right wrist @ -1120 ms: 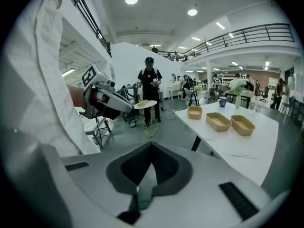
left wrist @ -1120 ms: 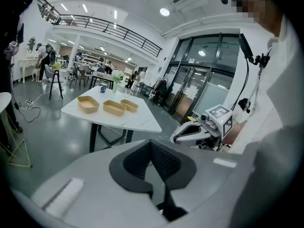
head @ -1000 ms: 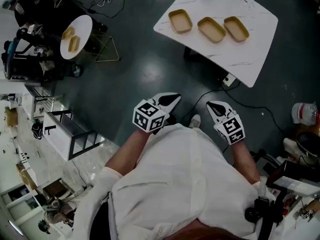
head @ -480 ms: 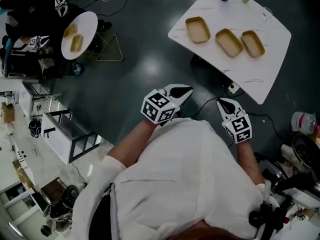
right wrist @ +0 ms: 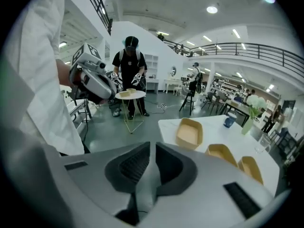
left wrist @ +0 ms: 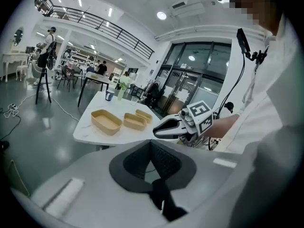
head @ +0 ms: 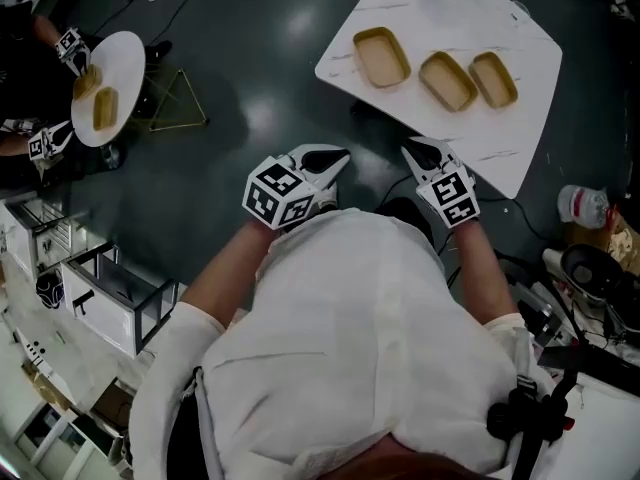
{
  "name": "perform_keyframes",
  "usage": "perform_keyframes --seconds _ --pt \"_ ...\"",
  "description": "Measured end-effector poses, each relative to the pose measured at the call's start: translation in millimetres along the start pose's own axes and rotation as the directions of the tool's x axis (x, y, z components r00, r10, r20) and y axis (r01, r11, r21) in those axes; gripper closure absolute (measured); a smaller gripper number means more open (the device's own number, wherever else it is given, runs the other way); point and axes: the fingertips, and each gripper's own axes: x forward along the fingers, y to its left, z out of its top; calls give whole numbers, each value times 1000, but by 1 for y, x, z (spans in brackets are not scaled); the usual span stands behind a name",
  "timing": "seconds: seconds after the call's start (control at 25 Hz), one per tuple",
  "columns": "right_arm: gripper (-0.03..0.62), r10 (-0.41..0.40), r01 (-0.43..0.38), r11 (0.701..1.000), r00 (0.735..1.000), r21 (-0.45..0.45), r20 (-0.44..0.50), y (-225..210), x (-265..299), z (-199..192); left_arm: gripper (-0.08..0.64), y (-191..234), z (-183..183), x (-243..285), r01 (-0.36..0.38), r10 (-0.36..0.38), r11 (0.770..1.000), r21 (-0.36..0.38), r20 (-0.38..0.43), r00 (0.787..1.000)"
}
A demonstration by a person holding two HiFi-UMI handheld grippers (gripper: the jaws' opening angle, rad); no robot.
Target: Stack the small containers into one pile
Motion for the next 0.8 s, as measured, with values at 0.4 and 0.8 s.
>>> perform_keyframes --seconds 0.4,0.8 --pt "583 35 -107 922 980 -371 -194 -70 79 -3 552 26 9 -7 -111 120 987 -114 75 990" --pt "510 81 -240 808 950 -539 -303 -102 126 -11 554 38 20 -21 -258 285 947 -190 131 950"
